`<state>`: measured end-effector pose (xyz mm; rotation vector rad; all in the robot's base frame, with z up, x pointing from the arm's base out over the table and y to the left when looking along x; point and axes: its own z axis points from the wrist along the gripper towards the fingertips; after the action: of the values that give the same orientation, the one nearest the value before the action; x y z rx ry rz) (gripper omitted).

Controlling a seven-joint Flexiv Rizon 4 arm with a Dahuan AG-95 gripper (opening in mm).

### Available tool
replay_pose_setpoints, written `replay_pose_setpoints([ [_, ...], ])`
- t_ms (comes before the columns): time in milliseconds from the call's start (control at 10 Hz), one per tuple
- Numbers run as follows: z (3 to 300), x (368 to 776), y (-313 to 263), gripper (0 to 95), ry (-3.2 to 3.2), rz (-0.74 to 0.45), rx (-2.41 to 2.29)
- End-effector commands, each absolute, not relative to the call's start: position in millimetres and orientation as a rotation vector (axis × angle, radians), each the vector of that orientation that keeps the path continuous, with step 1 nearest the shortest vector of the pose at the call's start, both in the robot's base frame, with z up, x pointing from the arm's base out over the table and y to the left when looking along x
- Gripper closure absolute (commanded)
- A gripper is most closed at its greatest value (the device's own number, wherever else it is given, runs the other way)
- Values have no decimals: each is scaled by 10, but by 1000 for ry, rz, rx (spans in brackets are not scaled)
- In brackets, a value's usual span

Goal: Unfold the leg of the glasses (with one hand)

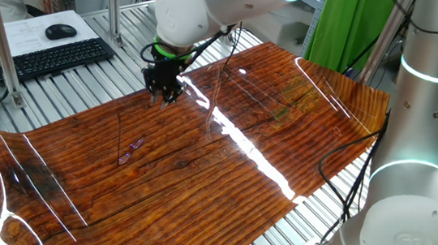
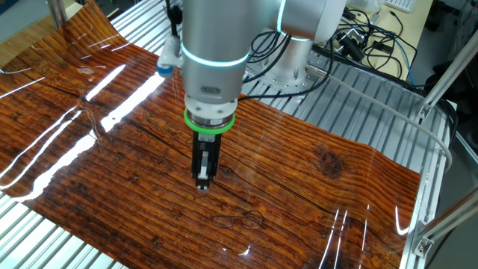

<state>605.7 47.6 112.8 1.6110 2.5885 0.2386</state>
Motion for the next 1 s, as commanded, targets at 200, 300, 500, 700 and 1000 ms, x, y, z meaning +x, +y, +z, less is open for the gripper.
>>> replay_pose_setpoints([
  [200,1107,6033,498,760,2657,279,1635],
  [300,1101,6026,503,950,2676,256,1632],
  [500,1062,5982,532,950,2766,112,1577],
  [700,991,5901,577,950,2787,111,1569],
  [1000,887,5777,635,950,2812,141,1547],
])
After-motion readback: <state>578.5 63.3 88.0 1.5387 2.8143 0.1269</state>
